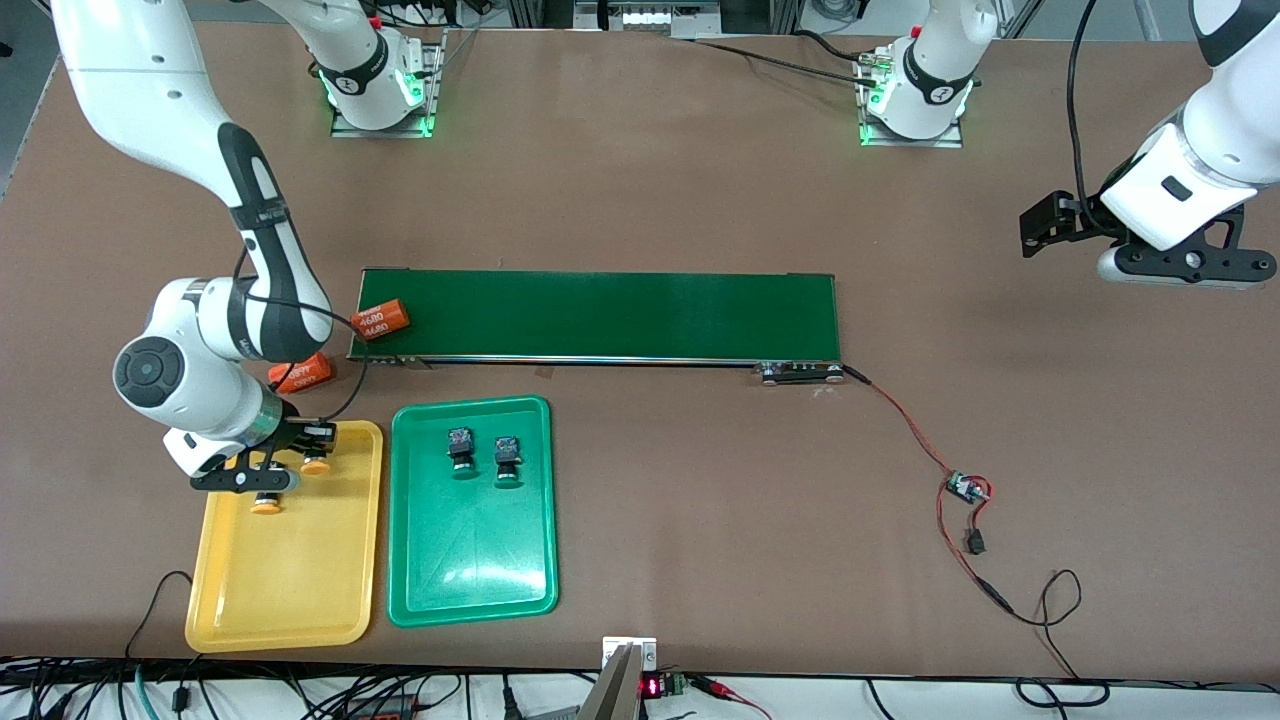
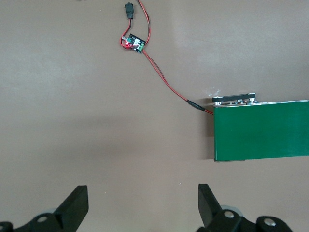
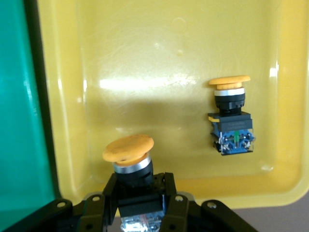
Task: Sort buttons by color to trays
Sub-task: 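Carry the yellow button to the yellow tray with the right gripper, then release the yellow button in the yellow tray with the right gripper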
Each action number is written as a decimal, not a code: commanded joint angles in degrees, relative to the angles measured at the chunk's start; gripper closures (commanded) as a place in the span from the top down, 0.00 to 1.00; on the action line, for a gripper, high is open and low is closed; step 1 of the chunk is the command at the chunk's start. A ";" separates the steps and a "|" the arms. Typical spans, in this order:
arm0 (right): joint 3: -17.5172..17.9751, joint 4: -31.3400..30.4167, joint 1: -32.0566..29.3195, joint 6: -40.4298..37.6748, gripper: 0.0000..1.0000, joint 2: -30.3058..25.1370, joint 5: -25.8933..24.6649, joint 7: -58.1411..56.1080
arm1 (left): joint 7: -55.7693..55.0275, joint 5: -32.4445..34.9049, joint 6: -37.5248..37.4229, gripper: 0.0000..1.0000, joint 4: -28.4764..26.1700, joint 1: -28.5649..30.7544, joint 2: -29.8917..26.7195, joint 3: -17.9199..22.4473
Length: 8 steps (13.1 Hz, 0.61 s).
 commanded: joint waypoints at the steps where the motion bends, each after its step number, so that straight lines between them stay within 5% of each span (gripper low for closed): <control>1: 0.76 1.63 -0.86 3.93 0.18 2.91 -0.56 -0.37 | 0.23 -0.80 -1.31 1.00 1.35 0.22 0.42 -0.25; 3: 0.76 1.63 -1.04 4.57 0.20 3.45 -0.56 -0.37 | 0.23 -0.80 -1.31 1.00 1.35 0.13 0.42 -0.33; 5: 0.76 1.54 -1.30 4.91 0.54 4.14 -0.65 -0.46 | 0.14 -0.88 -1.49 1.00 1.35 0.22 0.33 -1.04; 6: 0.84 1.28 -1.74 5.44 0.59 4.15 -0.74 -0.81 | 0.32 -0.80 -2.10 1.00 1.44 0.22 0.42 -0.86; 8: 0.85 1.19 -1.74 5.71 0.92 4.15 -0.65 -0.72 | 0.32 -0.80 -2.28 1.00 1.44 0.22 0.42 -0.95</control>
